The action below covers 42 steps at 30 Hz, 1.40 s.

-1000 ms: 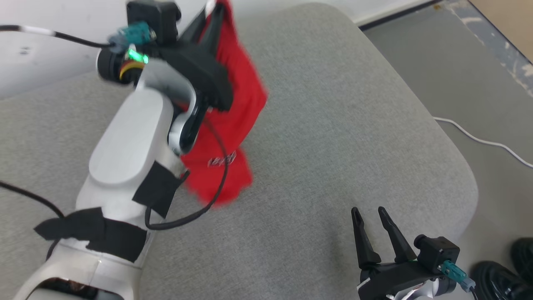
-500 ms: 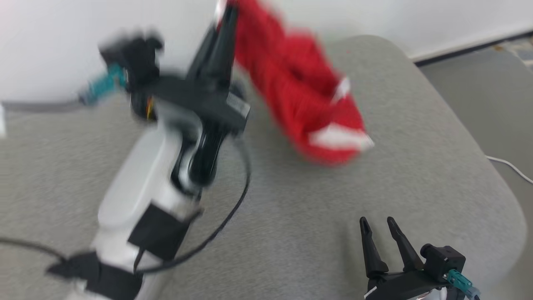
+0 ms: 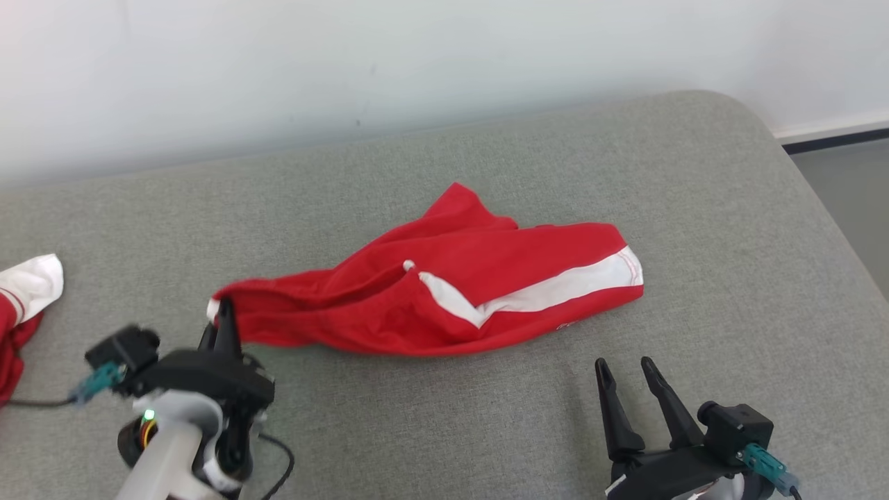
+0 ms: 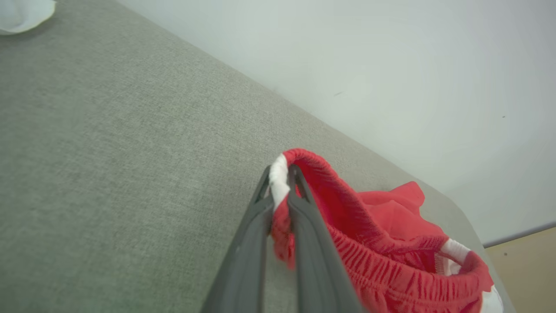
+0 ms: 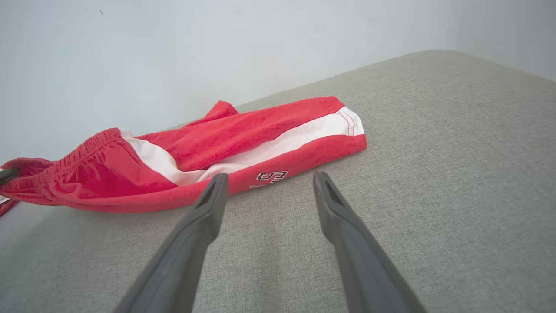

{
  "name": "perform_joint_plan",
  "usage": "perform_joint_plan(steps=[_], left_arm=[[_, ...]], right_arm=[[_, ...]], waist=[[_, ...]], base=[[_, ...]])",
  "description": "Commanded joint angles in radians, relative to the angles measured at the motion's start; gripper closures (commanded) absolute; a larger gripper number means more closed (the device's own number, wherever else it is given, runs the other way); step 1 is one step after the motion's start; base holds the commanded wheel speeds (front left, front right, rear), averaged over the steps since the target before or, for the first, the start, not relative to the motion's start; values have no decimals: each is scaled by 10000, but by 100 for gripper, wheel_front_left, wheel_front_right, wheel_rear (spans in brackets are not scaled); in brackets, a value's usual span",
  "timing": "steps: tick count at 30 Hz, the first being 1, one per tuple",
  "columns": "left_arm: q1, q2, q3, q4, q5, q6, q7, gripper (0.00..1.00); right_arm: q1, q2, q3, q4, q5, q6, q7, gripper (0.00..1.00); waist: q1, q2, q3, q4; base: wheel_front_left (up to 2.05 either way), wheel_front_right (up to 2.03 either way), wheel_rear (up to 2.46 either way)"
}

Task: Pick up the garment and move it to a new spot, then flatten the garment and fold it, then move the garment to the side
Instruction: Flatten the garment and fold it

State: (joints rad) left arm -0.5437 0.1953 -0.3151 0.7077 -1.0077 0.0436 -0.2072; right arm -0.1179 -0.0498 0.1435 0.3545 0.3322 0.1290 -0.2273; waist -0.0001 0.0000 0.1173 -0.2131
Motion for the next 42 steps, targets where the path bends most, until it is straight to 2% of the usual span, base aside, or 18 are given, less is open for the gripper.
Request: perform_joint_plan(steps=[1, 2, 3, 7, 13, 16, 20, 24, 28, 32, 37, 42], left_arm=[[321, 66, 122, 47, -174, -105, -127, 100], [482, 102, 190, 77, -217, -151, -155, 61], [664, 127, 197, 108, -225, -186, -183, 0], [1268, 322, 91, 118, -132, -138, -62, 0], [1861, 892, -80, -499, 262, 367, -33, 0], [2140, 890, -414, -1917, 239, 383, 616, 0], [2289, 766, -1037, -3366, -61, 314, 1984, 0], [2069, 572, -1772, -4061, 83, 662, 3121, 0], [1550, 342, -2192, -3885, 305, 1049, 3747, 0], [883, 118, -2505, -3359, 577, 1221, 4088, 0], [104, 39, -2928, -2430, 982, 1347, 4500, 0], [-353, -150, -3068, -1903, 1032, 1249, 4678, 0]], right_arm=[[172, -12, -55, -32, -75, 35, 40, 0], [212, -7, -84, -36, -88, 35, 45, 0], [248, -7, -130, -35, -86, 35, 52, 0], [376, -7, -202, -86, -102, 35, 95, 0], [563, -7, -271, -189, -143, 35, 151, 0], [691, -12, -325, -246, -171, 35, 215, 0], [720, -7, -360, -339, -206, 35, 308, 0], [695, -6, -425, -445, -315, 35, 410, 0], [598, -9, -402, -553, -419, 35, 494, 0], [341, -8, -318, -636, -594, 35, 594, 0], [5, -20, -184, -667, -678, 35, 658, 0], [-252, -46, -124, -630, -617, 35, 585, 0]], waist=[[1, 0, -103, 75], [1, 0, -139, 106], [1, 0, -180, 142], [1, 0, -383, 270], [1, 0, -630, 457], [1, 0, -776, 587], [1, 0, -864, 551], [1, 0, -866, 392], [1, 0, -794, 90], [1, 0, -651, -212], [1, 0, -386, -511], [1, 0, -191, -610]], base=[[0, 0, 0], [0, 0, 0], [0, 0, 0], [0, 0, 0], [0, 0, 0], [0, 0, 0], [0, 0, 0], [0, 0, 0], [0, 0, 0], [0, 0, 0], [0, 0, 0], [0, 0, 0]])
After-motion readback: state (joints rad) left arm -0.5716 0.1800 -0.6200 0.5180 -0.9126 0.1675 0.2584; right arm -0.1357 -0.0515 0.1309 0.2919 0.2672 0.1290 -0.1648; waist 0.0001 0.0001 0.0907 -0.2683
